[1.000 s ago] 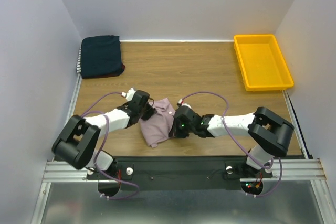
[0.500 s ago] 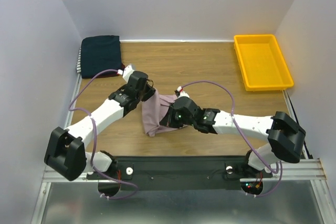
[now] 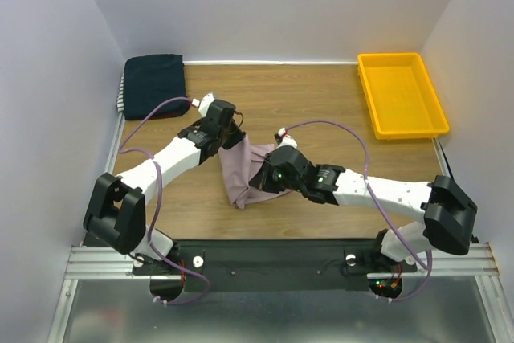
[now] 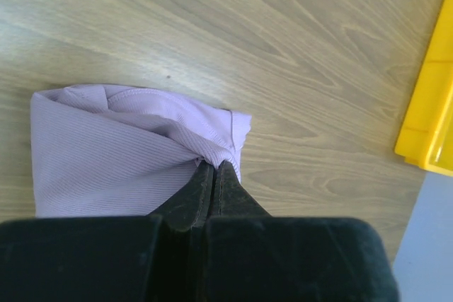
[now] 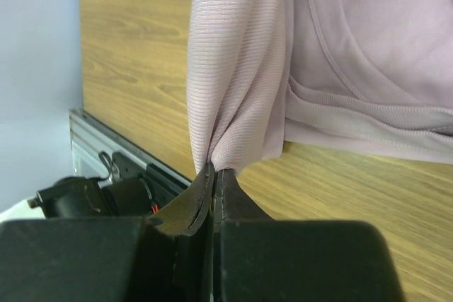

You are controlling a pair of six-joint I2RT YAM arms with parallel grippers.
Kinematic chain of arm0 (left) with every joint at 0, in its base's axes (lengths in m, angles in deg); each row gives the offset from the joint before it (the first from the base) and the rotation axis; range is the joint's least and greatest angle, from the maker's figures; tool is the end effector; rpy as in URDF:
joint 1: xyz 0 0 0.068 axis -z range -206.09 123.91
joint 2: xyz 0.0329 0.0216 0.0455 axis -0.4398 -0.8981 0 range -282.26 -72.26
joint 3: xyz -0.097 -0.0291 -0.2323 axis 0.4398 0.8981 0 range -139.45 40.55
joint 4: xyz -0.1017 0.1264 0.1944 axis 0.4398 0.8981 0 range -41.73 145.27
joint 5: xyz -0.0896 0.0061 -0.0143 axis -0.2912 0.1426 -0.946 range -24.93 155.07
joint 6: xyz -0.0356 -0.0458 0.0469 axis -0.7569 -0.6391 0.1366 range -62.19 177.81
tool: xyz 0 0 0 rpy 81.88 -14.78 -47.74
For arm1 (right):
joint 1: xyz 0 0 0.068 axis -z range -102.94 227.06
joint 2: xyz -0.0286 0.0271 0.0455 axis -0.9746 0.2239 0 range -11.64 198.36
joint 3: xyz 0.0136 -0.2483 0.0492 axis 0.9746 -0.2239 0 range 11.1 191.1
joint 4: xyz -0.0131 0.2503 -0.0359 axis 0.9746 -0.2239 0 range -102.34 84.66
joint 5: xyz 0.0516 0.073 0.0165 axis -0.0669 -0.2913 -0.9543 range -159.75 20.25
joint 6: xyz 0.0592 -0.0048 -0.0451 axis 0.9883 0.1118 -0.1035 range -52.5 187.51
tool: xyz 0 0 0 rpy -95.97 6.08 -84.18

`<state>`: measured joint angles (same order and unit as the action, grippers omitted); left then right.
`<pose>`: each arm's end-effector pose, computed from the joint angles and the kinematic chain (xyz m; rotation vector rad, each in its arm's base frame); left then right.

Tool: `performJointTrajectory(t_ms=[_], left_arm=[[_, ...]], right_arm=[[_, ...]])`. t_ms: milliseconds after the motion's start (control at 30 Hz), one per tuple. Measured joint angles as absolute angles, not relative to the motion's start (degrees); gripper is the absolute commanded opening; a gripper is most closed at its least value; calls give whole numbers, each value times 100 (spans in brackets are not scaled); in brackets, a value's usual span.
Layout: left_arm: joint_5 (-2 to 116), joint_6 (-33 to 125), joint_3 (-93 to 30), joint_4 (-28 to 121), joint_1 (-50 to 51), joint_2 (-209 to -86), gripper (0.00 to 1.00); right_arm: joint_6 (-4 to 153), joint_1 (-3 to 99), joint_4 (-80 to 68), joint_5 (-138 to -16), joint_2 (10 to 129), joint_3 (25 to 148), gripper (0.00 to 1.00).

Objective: Fold and stack the tank tops
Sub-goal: Fold the tank top

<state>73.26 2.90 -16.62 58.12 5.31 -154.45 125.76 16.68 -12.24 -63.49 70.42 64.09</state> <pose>0.2930 -0.1685 0.2319 -0.5425 2.1933 -0.6884 0.1701 0.2853 0.2128 0.0222 2.3940 0.9825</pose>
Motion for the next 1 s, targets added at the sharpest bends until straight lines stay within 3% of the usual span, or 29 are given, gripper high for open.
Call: performJointTrajectory(t_ms=[1000], left_arm=[[6832,176,-3155,5683,738,-16735,0]], right_arm=[[12587,2193,-1539,-5849,5807,5935,0]])
